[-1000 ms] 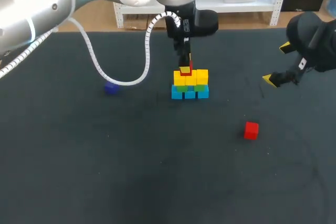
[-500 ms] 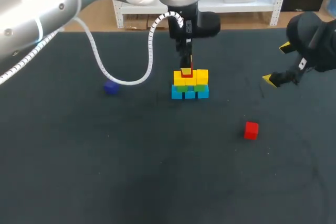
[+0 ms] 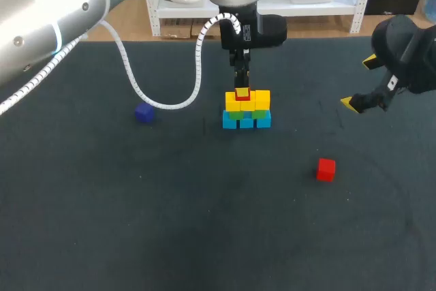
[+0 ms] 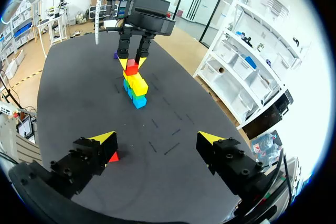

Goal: Place the blue cubes, place green cubes on the blue cubes, place the yellow cubes on the green cubes, then place the red cubes on the yellow cubes, and place purple cube on the red cubes.

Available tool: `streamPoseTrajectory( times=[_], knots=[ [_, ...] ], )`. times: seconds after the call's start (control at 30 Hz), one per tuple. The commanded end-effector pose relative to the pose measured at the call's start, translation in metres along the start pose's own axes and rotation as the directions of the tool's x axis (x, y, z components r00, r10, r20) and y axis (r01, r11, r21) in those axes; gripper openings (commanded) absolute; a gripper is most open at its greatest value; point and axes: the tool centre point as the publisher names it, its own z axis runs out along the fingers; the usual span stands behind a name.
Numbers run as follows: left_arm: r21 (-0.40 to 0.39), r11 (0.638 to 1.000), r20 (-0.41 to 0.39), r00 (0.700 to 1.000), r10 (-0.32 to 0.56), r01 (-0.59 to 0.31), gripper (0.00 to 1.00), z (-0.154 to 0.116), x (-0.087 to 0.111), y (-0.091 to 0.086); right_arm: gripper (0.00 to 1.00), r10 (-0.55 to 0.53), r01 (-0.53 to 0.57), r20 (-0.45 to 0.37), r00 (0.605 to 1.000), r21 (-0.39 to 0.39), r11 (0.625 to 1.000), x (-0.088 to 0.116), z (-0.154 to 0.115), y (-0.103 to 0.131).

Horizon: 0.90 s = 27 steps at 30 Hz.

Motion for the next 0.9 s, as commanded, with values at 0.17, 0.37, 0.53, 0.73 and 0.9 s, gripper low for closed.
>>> streamPoseTrajectory(
  times=[0.17, 0.37, 0.53, 0.73, 0.9],
  knots=[
    [0.006, 1.000, -0.006, 1.000, -0.001, 0.001, 0.00, 0.0012, 0.0020, 0.0019, 1.00, 0.001, -0.002, 0.005, 1.000, 0.175, 0.985, 0.0012, 0.0022, 0.0029],
    [0.010, 1.000, -0.006, 1.000, -0.002, 0.002, 0.00, 0.0032, 0.0033, 0.0027, 1.00, 0.001, -0.002, 0.005, 1.000, 0.175, 0.985, 0.0012, 0.0022, 0.0029],
    [0.010, 1.000, -0.010, 1.000, 0.001, -0.001, 0.00, 0.0045, 0.0039, 0.0052, 1.00, 0.001, -0.002, 0.005, 1.000, 0.175, 0.985, 0.0012, 0.0022, 0.0029],
    [0.004, 1.000, -0.013, 1.000, 0.004, -0.004, 0.00, 0.0054, 0.0037, 0.0080, 1.00, 0.001, -0.002, 0.005, 1.000, 0.175, 0.985, 0.0012, 0.0022, 0.0029],
    [0.001, 1.000, -0.014, 1.000, 0.008, -0.008, 0.00, 0.0054, 0.0029, 0.0091, 1.00, 0.001, -0.002, 0.005, 1.000, 0.175, 0.985, 0.0012, 0.0022, 0.0029]
  ],
)
